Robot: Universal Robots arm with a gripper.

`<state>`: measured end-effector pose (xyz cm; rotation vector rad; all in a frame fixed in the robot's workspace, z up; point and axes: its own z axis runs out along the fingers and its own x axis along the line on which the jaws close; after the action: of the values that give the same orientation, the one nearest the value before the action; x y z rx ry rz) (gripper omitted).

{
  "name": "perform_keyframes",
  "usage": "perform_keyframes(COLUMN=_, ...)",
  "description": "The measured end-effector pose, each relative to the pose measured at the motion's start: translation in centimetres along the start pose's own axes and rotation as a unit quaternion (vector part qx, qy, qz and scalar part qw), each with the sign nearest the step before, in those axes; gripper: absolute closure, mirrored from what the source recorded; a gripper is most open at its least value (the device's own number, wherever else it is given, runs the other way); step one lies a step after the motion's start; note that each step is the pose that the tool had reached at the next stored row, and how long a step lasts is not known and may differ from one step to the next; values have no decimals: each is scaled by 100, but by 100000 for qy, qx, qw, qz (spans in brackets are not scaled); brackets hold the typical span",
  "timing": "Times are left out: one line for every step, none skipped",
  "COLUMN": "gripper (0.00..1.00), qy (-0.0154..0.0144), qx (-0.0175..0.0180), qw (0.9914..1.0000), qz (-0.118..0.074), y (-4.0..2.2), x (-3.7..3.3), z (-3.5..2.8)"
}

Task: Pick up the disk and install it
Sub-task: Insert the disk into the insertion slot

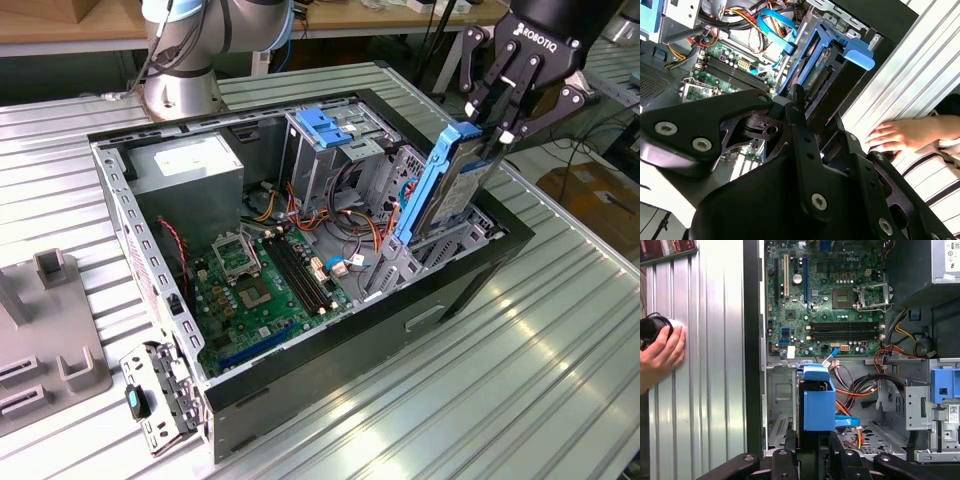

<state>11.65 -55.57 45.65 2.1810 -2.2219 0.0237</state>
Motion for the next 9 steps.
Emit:
perform_keyframes(gripper=65, qy=-3, qx=0, qw=100000, qz=2, y=0, x=0, z=12)
perform_keyframes(gripper=65, qy=0, qx=-1, qw=100000, qz=2, y=0, x=0, z=26)
perform_keyframes(gripper=65, qy=2, qx=0, qw=100000, qz=1, y=-1, x=-2, z=64)
perform_keyframes(gripper=65, qy=-4, qx=-1, qw=100000, qz=3, y=-1, x=-2, z=85)
perform_keyframes(gripper=65, qy=-4, qx=-1, qw=100000, qz=2, y=-1, x=-3, z=103)
perform_keyframes(gripper=65, qy=4, qx=-3, qw=100000, qz=2, y=-1, x=-4, z=148)
perform_keyframes(gripper=65, qy=5, qx=-2, qw=100000, qz=4, y=-1, x=-5, z=175)
perform_keyframes(gripper=65, qy=5, qx=0, qw=100000, qz=2, y=-2, x=-6, z=194)
perform_keyframes(gripper=65, qy=2, qx=-1, qw=100000, qz=4, y=-2, x=-6, z=218)
